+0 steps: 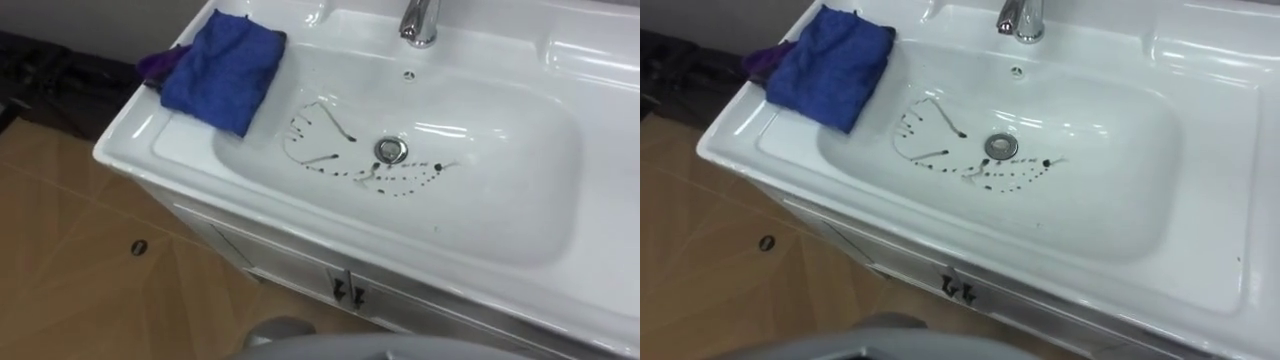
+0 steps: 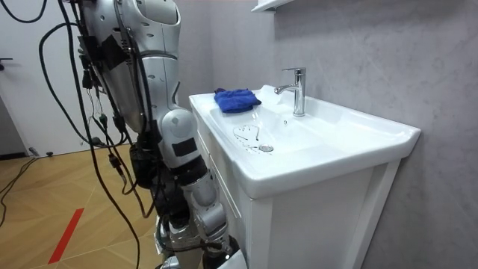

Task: Wipe basin

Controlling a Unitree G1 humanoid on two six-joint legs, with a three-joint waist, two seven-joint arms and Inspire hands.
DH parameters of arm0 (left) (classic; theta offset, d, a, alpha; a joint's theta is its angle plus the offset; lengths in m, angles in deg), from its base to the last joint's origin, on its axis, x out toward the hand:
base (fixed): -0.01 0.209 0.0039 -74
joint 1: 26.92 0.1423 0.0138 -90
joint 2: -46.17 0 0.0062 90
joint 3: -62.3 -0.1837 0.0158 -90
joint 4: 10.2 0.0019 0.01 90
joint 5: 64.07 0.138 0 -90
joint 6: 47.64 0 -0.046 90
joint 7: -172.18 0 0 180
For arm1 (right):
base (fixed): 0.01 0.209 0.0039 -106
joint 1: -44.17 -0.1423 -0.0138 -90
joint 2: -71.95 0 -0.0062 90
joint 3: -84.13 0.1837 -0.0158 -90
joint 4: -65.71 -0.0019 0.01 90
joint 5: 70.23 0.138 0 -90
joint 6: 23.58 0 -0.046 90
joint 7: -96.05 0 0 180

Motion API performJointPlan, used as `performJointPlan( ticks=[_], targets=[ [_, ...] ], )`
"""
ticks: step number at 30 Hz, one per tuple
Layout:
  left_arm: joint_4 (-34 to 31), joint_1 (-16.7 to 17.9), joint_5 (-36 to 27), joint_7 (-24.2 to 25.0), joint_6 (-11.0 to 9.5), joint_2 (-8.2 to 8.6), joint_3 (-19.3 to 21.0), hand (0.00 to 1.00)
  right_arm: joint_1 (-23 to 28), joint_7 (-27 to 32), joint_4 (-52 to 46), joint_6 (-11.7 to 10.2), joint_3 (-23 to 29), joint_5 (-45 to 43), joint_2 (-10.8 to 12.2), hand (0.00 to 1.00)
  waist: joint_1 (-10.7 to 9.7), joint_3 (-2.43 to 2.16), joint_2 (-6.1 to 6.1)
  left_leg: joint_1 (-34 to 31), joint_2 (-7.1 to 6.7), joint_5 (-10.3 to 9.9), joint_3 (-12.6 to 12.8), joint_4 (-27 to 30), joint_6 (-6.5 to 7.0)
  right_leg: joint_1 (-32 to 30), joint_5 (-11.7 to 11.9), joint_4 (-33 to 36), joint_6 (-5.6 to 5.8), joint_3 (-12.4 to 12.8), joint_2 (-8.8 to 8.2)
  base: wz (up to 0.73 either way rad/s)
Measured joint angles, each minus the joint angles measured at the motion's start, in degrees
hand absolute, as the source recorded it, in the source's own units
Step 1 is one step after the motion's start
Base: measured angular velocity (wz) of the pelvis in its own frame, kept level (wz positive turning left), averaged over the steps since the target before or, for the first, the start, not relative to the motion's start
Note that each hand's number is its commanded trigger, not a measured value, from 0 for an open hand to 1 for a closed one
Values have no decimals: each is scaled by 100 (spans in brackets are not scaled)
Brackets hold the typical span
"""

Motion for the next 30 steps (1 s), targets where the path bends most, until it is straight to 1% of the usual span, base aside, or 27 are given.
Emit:
performJointPlan(
  ticks=[2, 3, 5, 6, 8, 9, 11, 12, 13, 15, 17, 19, 21, 23, 25, 26, 30],
  targets=[
    [-272, 1, 89, -60, -40, -1, -54, 0, 24, -19, -18, -79, -90, 29, 1, 0, -47, 14, 12, 91, 15, 0, 80, -74, 0, 9, 1, 0, -2, 90, 1, -22],
    [-319, 2, 118, -79, -42, -1, -67, 0, 24, -29, -28, -92, -135, 30, 1, 0, -55, 16, 22, 107, 25, -1, 117, -82, -1, 4, 1, 2, -2, 129, 6, -23],
    [-389, -1, 243, -126, -52, -1, -97, 0, 9, -123, -95, -154, -214, 47, 13, 0, -166, 17, 63, 124, 41, -1, 195, -116, -2, -50, 1, 25, -3, 234, 10, -21],
    [-431, -2, 245, -129, -53, -1, -130, 0, 4, -138, -102, -170, -222, 47, 14, 0, -178, 19, 71, 125, 44, -1, 216, -116, -2, -70, 1, 31, -4, 278, 12, -19],
    [-534, -7, 314, -126, -109, -1, -310, 0, -23, -177, -112, -205, -221, 46, 14, 0, -287, 47, 99, 153, 37, -1, 230, -114, -1, -92, 1, 91, -4, 334, -3, -15],
    [-544, -7, 373, -121, -115, -1, -342, 0, -27, -182, -110, -221, -223, 46, 17, 0, -306, 49, 99, 158, 37, -1, 236, -114, -1, -95, 1, 86, -4, 346, -5, -11],
    [-726, -15, 601, -119, -116, 0, -520, 0, -21, -205, -72, -299, -259, 26, 31, 0, -461, 59, 93, 182, 42, -1, 263, -120, -1, -98, 1, 75, -4, 404, 1, -9],
    [-774, -36, 672, -114, -117, 0, -567, 0, -22, -235, -55, -304, -262, 19, 31, 0, -487, 65, 85, 191, 43, -1, 276, -128, -1, -99, 1, 72, -4, 418, 2, -11],
    [-865, -80, 750, -86, -117, 0, -646, 0, -26, -273, 2, -307, -259, -4, 28, 0, -520, 64, 88, 210, 51, -1, 311, -135, -1, -106, 1, 66, -4, 477, 10, -15],
    [-1050, -88, 753, -17, -119, 2, -731, 0, -3, -369, 44, -300, -257, -47, 27, 0, -616, 64, 87, 245, 53, -1, 348, -153, -1, -105, 1, 75, -4, 513, 6, -14],
    [-1272, -88, 754, 102, -120, 13, -875, 0, 142, -436, 31, -306, -261, -66, 34, 0, -692, 64, 85, 314, 54, -1, 392, -219, 0, -105, 1, 79, -4, 629, 12, -15],
    [-1375, -87, 832, 188, -120, 15, -960, 0, 207, -438, 26, -302, -259, -49, 55, 0, -759, 64, 86, 336, 61, -1, 446, -223, 0, -111, 1, 85, -4, 671, 15, -17],
    [-1376, -89, 997, 293, -136, 12, -978, 0, 265, -437, 24, -299, -260, -48, 62, 0, -787, 67, 90, 395, 76, -2, 520, -242, 1, -116, 2, 95, -5, 777, 26, -24],
    [-1396, -113, 1033, 395, -222, 10, -1162, 0, 276, -438, 10, -299, -260, -60, 65, 0, -877, 67, 104, 408, 71, -2, 508, -252, 1, -126, 3, 98, -6, 813, 29, -11],
    [-1395, -121, 1248, 519, -262, 9, -1271, 0, 218, -457, 11, -305, -260, -114, 76, 0, -931, 67, 94, 415, 79, -2, 517, -264, 1, -149, 8, 102, -14, 844, 41, -7],
    [-1394, -156, 1361, 604, -272, 10, -1323, 0, 185, -484, 12, -307, -259, -147, 88, 0, -943, 69, 86, 415, 88, -2, 525, -266, 1, -163, 12, 101, -20, 875, 53, -10],
    [-1394, -249, 1378, 787, -282, 11, -1545, 0, 114, -547, 16, -305, -260, -157, 129, 0, -958, 74, 57, 433, 107, -2, 560, -268, 1, -167, 20, 89, -32, 925, 79, -7]
  ],
)
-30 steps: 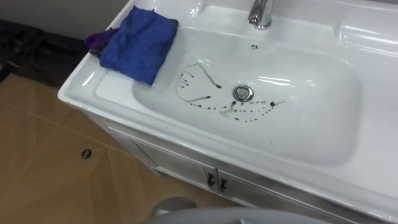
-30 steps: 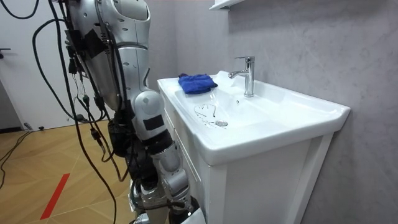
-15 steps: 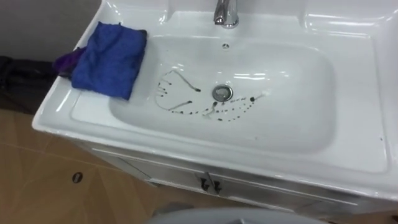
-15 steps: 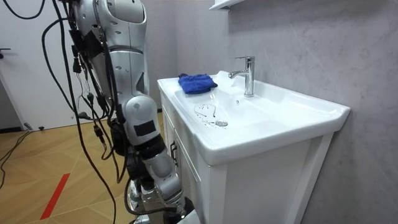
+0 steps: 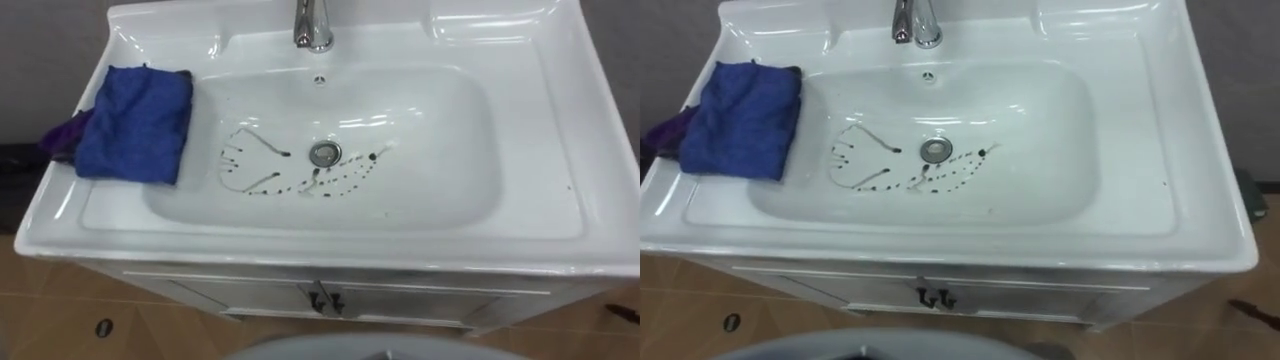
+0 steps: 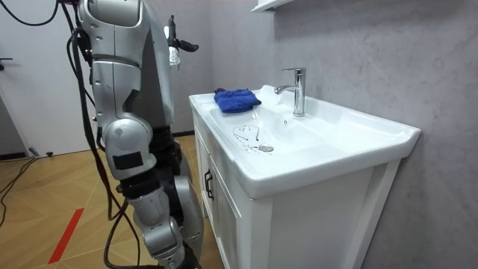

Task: Wipe basin

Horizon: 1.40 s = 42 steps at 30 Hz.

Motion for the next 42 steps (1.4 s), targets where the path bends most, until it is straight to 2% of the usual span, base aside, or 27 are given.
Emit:
performJointPlan(
  ticks=[6, 9, 14, 17, 28, 31, 36, 38, 42],
  targets=[
    [-11, -147, -7, 263, 7, 10, -428, 0, -44, -32, -3, 13, -156, -68, 28, 0, -77, 13, -60, -28, 17, 0, 58, 4, 0, -4, 15, -67, -6, 51, 31, -2],
    [-124, -148, -6, 584, 42, 10, -625, 0, -72, -71, 20, 64, -157, -77, 63, 0, -161, 33, -123, -32, 35, 0, 103, 8, -1, -14, 25, -88, -12, 84, 53, -9],
    [-273, -156, 480, 1004, 57, 14, -862, 0, -33, -83, 4, 69, -172, -238, 153, 0, -281, 28, -181, -26, 89, 1, 134, 14, -2, 2, 96, -165, -68, 179, 132, -12],
    [-273, -203, 519, 1169, 57, 16, -1059, 0, -23, -85, 11, 72, -174, -251, 163, 0, -314, 32, -193, -20, 98, 1, 134, 14, -2, 2, 105, -174, -78, 193, 144, -2],
    [-273, -333, 728, 1502, 83, 30, -1179, 0, -59, -133, 28, 187, -172, -263, 261, 0, -340, 39, -225, 40, 153, 0, 133, 11, -6, 84, 136, -251, -117, 191, 204, 0],
    [-273, -333, 729, 1591, 135, 130, -1219, 0, -122, -134, 114, 189, -172, -261, 264, 0, -354, 51, -204, 40, 154, 0, 138, 8, -9, 88, 147, -306, -108, 199, 208, 0],
    [-270, -333, 727, 1762, 271, 199, -1304, 0, -271, -138, 292, 252, -181, -259, 290, 0, -447, 48, -191, 40, 151, -2, 145, 2, -16, 82, 182, -315, -91, 221, 209, -2],
    [-263, -330, 718, 1854, 300, 342, -1466, 0, -280, -136, 293, 294, -199, -252, 293, 0, -430, 54, -198, 47, 152, -2, 200, -2, -16, 62, 190, -312, -86, 278, 209, -9],
    [-261, -331, 722, 1997, 412, 483, -1672, 0, -368, -132, 325, 358, -280, -254, 313, 0, -452, 41, -235, 36, 154, -2, 263, -7, -16, -1, 197, -284, -83, 377, 213, -11]
  ],
)
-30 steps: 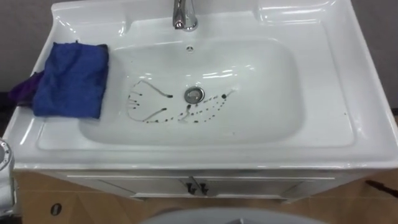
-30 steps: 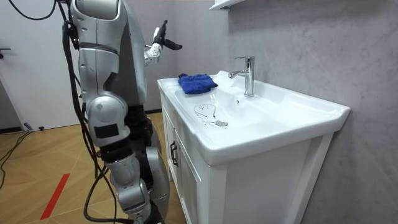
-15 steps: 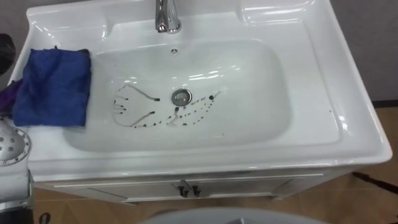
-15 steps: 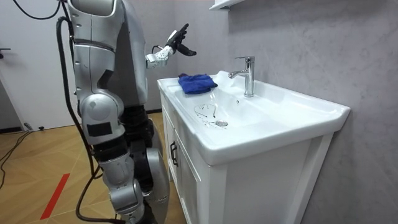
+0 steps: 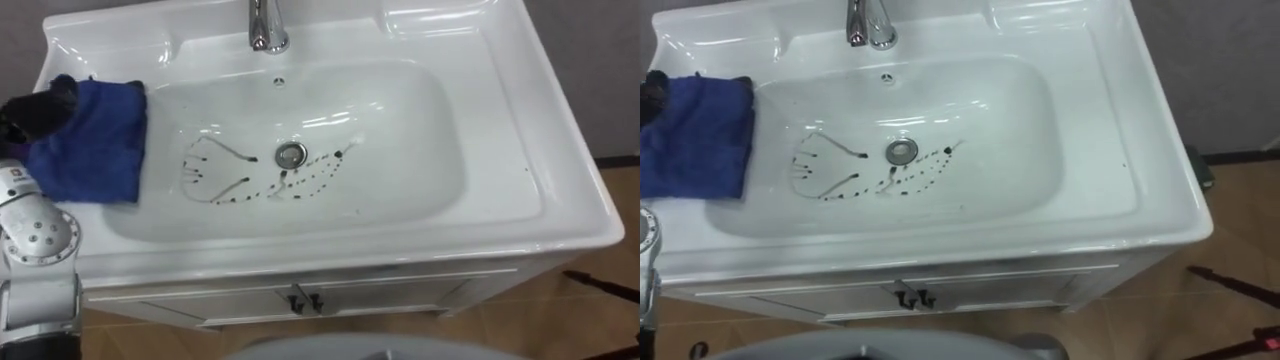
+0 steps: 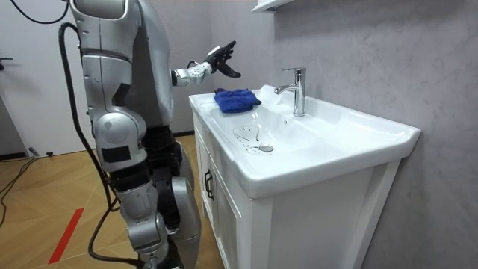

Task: Wipe basin

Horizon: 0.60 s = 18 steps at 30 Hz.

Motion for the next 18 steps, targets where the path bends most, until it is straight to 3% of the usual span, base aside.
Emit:
performJointPlan(
  ticks=[4, 8, 16, 18],
  targets=[
    [67, -1, 10, 165, 111, 48, -206, 0, -21, 3, -23, 68, -121, -4, 51, 0, -19, -29, -52, 24, 0, 0, 27, -29, 0, -15, 6, 57, 0, 88, 5, -6],
    [71, -1, 187, 263, 137, 77, -371, 0, 0, 20, -78, 72, -123, -6, 74, 0, -37, -6, -103, 7, -1, 0, 35, -34, 0, -40, 7, 86, 0, 112, 2, 0],
    [234, -1, 493, 571, 155, 197, -599, 0, -8, 28, -73, 72, -248, -38, 85, 0, -104, -12, -89, 2, -2, 0, 17, -25, 0, -30, 7, 80, 0, 104, 6, 0],
    [317, -1, 584, 676, 246, 219, -631, 0, -8, -3, -61, 72, -250, -44, 84, 0, -125, -11, -88, 7, -1, 0, 17, -20, 0, -29, 6, 56, 0, 100, 7, 0]
  ],
)
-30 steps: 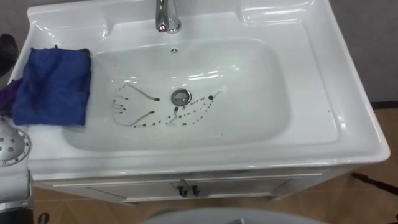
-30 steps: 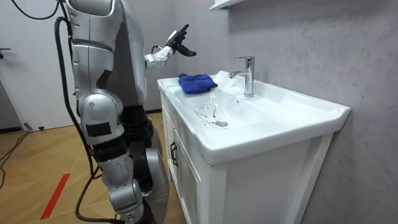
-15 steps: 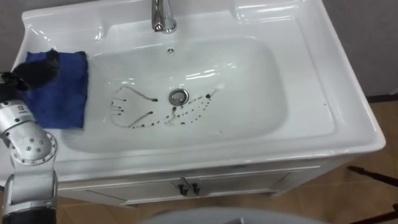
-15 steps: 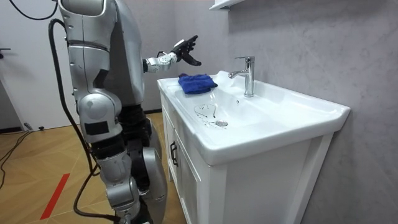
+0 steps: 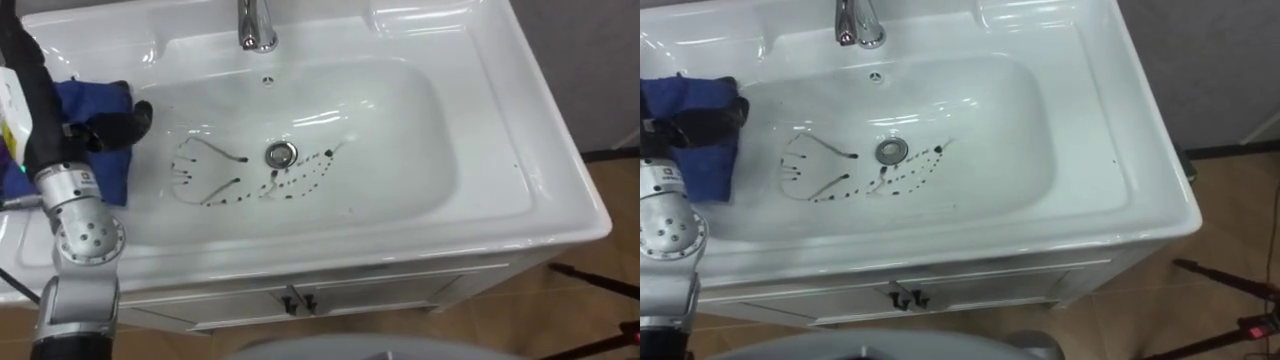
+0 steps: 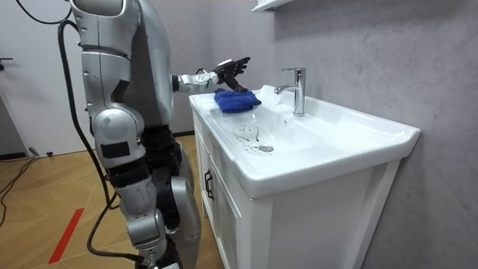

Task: Wipe basin

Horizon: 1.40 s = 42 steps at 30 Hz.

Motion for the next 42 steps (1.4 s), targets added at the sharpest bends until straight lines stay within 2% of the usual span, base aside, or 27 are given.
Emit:
performJointPlan(
  ticks=[4, 5, 7, 8, 13, 15, 16, 17, 19, 22, 29, 34, 42],
  targets=[
    [150, -13, 43, 85, 30, 45, -68, 0, 5, -7, 7, -2, -72, 13, -1, 0, -33, -3, 12, -4, 1, 0, -7, -3, 0, 23, 25, -61, 4, -9, 12, 0],
    [307, -30, 61, 82, 22, 45, -86, 0, 27, -13, 11, -3, -93, 22, 0, 0, -38, 20, -23, 3, 1, 0, -5, -13, 0, 22, 28, -63, 4, -1, 12, 0],
    [511, -31, 197, 83, 48, 66, -108, 0, 36, -42, 11, -2, -92, 28, 1, 0, -37, 7, -4, 9, 0, 0, 0, -15, 0, 19, 29, -60, 5, 3, 12, -2],
    [580, -32, 295, 83, 65, 90, -122, 0, 46, -95, 12, -1, -92, 38, 1, 0, -34, 23, -35, 8, 0, 0, -1, -16, 0, 17, 29, -59, 5, 4, 12, 0],
    [776, -43, 530, 50, 95, 95, -133, 0, 40, -154, 8, 9, -95, 57, 0, 0, -34, 18, -101, -31, 0, 0, -1, -15, 0, -16, 29, -70, 5, 2, 13, 0],
    [812, -61, 696, 5, 117, 92, -128, 0, 29, -167, 9, 28, -100, 55, 8, 0, -4, -30, -108, -87, 0, 1, -3, -15, -1, -84, 31, -52, 1, 7, 15, 0],
    [814, -60, 817, -75, 126, 93, -128, 0, 23, -171, 16, 77, -111, 53, 19, 0, 8, -24, -171, -89, 0, 2, -2, -18, -2, -87, 32, -36, 0, 11, 17, -4],
    [837, -66, 944, -148, 129, 88, -110, 0, 17, -173, 39, 114, -119, 46, 31, 0, 30, -44, -205, -80, 0, 2, 2, -19, -2, -85, 32, -8, -1, 18, 19, -3],
    [1006, -122, 1130, -251, 156, 79, -68, 0, 25, -172, 43, 163, -127, 46, 33, 0, 83, -56, -260, -61, 2, 2, 12, -18, -2, -79, 35, 4, -4, 37, 19, -5],
    [1267, -147, 1290, -323, 303, 76, -50, 0, 50, -171, 18, 254, -144, 56, 36, 0, 155, -70, -298, -56, 8, 2, 15, -18, -2, -71, 62, -12, -9, 38, 23, -1],
    [1601, -146, 1692, -371, 378, 73, -38, 0, 103, -190, -81, 251, -151, 46, 36, 0, 182, -41, -209, -63, 46, -13, 17, -23, -23, -62, 116, -54, -23, 37, 63, 0],
    [1787, -148, 1834, -508, 377, 54, -10, 0, 117, -171, -90, 246, -150, 47, 36, 0, 162, -45, -162, -75, 91, -19, 8, -23, -43, -78, 151, -64, -61, 39, 111, -1],
    [2001, -149, 1932, -728, 367, 37, -8, 0, 127, -101, -72, 189, -150, 47, 33, 0, 151, -65, -119, -67, 88, -13, -12, -10, -49, -69, 151, -65, -61, 42, 109, 0]
  ],
)
